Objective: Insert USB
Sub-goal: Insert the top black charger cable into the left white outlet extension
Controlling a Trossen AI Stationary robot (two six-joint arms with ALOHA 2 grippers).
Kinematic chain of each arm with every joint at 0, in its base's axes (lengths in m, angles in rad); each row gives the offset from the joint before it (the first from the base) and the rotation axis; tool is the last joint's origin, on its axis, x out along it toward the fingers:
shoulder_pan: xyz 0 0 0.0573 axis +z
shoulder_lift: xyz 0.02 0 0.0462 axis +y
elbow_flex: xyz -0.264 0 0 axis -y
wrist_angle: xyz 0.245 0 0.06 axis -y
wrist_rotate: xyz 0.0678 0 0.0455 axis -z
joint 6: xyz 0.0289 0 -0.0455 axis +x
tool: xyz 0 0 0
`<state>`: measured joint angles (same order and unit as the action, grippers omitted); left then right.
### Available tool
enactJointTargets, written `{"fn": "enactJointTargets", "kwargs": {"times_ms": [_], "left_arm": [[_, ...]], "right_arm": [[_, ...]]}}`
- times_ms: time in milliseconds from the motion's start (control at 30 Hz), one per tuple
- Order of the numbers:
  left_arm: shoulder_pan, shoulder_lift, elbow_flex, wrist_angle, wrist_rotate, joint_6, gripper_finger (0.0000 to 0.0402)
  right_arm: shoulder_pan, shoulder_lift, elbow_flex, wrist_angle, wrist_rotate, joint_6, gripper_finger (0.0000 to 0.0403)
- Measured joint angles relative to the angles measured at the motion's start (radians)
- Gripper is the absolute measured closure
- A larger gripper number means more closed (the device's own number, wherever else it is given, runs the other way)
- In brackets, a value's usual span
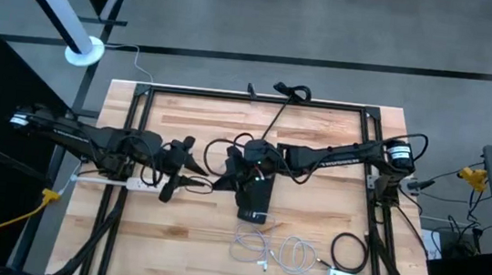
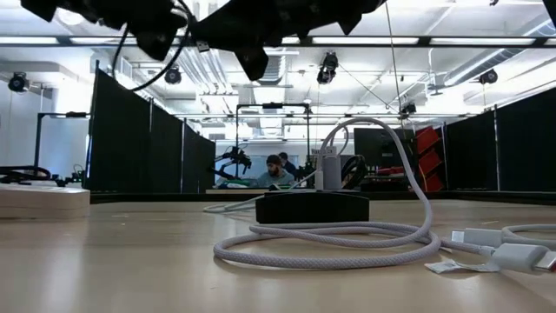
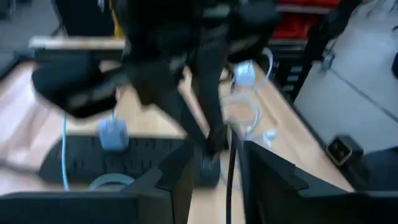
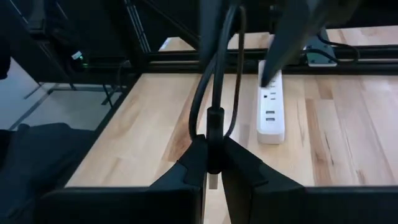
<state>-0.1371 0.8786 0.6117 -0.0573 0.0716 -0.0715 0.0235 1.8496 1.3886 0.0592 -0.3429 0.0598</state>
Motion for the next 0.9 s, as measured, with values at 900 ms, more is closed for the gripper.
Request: {"fn": "enactJointTargets", "kwargs": {"times_ms": [900], "left_arm": [[-0.005, 0.09, -0.065, 0.233, -0.018, -0.048, 0.0297]], "right_arm": [[0.002, 0.0, -0.001, 0.008, 0.142, -0.017, 0.0385]]}}
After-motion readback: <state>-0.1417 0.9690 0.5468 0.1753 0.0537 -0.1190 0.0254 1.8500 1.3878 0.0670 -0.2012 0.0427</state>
